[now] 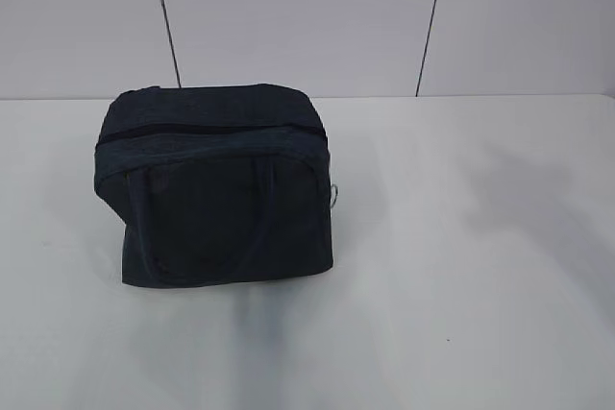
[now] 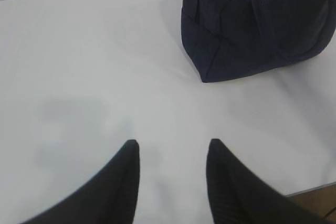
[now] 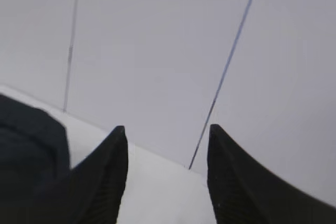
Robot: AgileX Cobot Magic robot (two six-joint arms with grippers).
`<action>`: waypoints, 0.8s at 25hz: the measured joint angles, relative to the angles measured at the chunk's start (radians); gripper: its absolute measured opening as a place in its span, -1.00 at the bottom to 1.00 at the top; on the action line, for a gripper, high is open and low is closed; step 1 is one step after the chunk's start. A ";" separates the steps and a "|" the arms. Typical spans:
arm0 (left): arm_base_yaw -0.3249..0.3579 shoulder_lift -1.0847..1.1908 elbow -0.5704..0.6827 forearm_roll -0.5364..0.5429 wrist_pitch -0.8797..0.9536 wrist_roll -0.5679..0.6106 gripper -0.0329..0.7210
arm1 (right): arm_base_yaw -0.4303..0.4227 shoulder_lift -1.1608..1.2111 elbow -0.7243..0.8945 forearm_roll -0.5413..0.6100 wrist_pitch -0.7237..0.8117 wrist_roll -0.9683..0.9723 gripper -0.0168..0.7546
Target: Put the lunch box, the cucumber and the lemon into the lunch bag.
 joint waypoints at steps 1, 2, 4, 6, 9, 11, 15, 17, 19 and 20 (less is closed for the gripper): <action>0.000 0.000 0.000 0.000 0.000 0.000 -0.10 | 0.000 0.007 0.000 -0.108 0.047 0.090 0.03; 0.000 0.000 0.000 0.000 0.000 0.000 -0.10 | 0.000 0.012 0.000 -0.191 0.083 0.190 0.03; 0.000 0.000 0.000 0.000 0.000 0.000 -0.10 | 0.000 0.020 0.002 -0.314 0.147 0.315 0.03; 0.000 0.000 0.000 0.000 0.000 0.000 -0.10 | 0.000 0.020 0.004 -0.346 0.171 0.369 0.03; 0.000 0.000 0.000 0.000 0.000 0.000 -0.10 | 0.000 0.020 0.004 -0.362 0.203 0.392 0.03; 0.000 0.000 0.000 0.000 0.000 0.000 -0.10 | 0.000 0.020 0.004 -0.414 0.272 0.424 0.03; 0.000 0.000 0.000 0.000 0.000 0.000 -0.10 | 0.000 0.009 0.004 -0.756 0.441 0.694 0.03; 0.000 0.000 0.000 0.000 0.000 0.000 -0.10 | 0.000 -0.010 0.004 -0.922 0.501 0.858 0.03; 0.000 0.000 0.000 0.000 0.000 0.000 -0.10 | 0.000 -0.040 0.004 -1.012 0.541 0.941 0.03; 0.000 0.000 0.000 0.000 0.000 0.000 -0.10 | 0.000 -0.057 0.001 -1.027 0.557 0.963 0.03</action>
